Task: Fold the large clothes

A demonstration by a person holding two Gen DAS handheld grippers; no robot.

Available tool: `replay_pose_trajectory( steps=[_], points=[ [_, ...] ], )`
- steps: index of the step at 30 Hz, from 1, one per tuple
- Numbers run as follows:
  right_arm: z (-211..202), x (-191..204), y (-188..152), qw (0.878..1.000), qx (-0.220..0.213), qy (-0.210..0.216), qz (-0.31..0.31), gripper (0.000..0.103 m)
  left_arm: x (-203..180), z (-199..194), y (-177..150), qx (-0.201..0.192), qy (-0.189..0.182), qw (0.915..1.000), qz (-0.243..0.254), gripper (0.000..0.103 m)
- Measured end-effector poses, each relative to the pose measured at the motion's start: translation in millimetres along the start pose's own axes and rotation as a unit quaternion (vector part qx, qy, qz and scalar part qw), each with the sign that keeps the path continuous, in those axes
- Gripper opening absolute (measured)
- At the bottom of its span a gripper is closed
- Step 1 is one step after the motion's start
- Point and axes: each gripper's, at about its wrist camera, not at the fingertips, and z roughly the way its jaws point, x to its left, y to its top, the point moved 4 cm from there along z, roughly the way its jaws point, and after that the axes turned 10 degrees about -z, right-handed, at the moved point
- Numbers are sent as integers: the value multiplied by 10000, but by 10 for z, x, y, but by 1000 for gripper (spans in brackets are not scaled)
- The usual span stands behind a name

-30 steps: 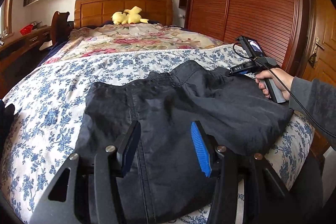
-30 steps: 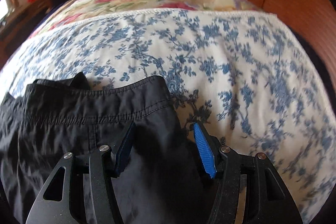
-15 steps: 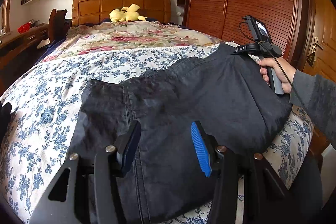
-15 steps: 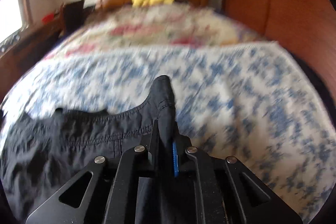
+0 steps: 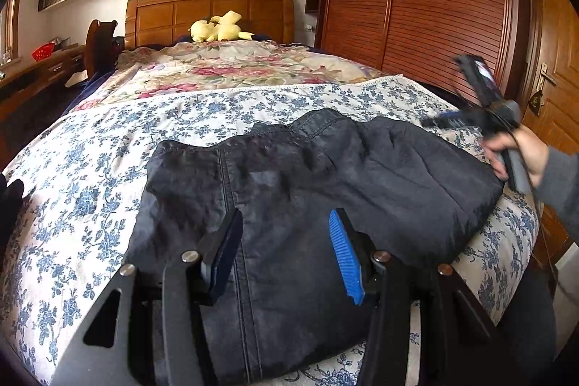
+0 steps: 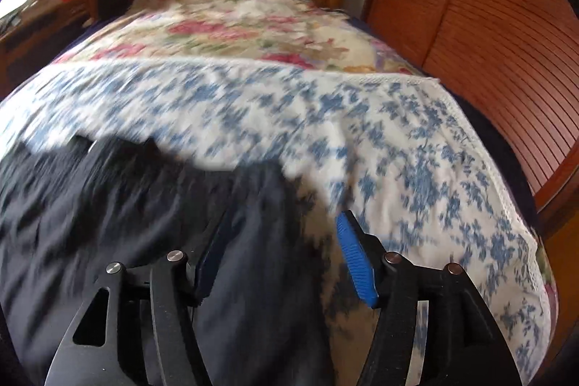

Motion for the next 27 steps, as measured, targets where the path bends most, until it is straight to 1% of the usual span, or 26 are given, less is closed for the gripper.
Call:
replay_pose_trajectory(
  steps=[2,5,9,10,14,18,20,23,24,27],
  points=[
    [-162,93,-208,9994,14,294,-164,62,-10,2,-4,0,6,10000,0,49],
    [-394,217,-467,9980,8,537,-345,62,-37,14,-21,11,46,10000,15,49],
    [-592,327,-784,9948,83,958,-335,62,-92,19,-38,0,42,10000,39,49],
    [-621,354,-846,9943,109,1009,-337,62,-104,19,-43,1,37,10000,44,49],
    [-742,416,-1086,9937,151,1053,-350,62,-162,29,-72,22,33,9999,96,49],
    [-809,405,-1209,9945,145,966,-379,62,-226,26,-102,37,12,9999,164,49],
    [-744,364,-1269,9954,270,862,-330,62,-248,10,-107,36,-45,9998,177,49],
    [-580,281,-1389,9955,420,838,-125,63,-252,-22,-115,10,-75,9999,145,50],
    [-547,263,-1411,9952,426,878,-99,63,-240,-41,-125,-9,-70,9999,109,52],
    [-539,256,-1411,9948,449,911,-63,63,-214,-85,-166,26,-113,9999,70,52]
  ],
)
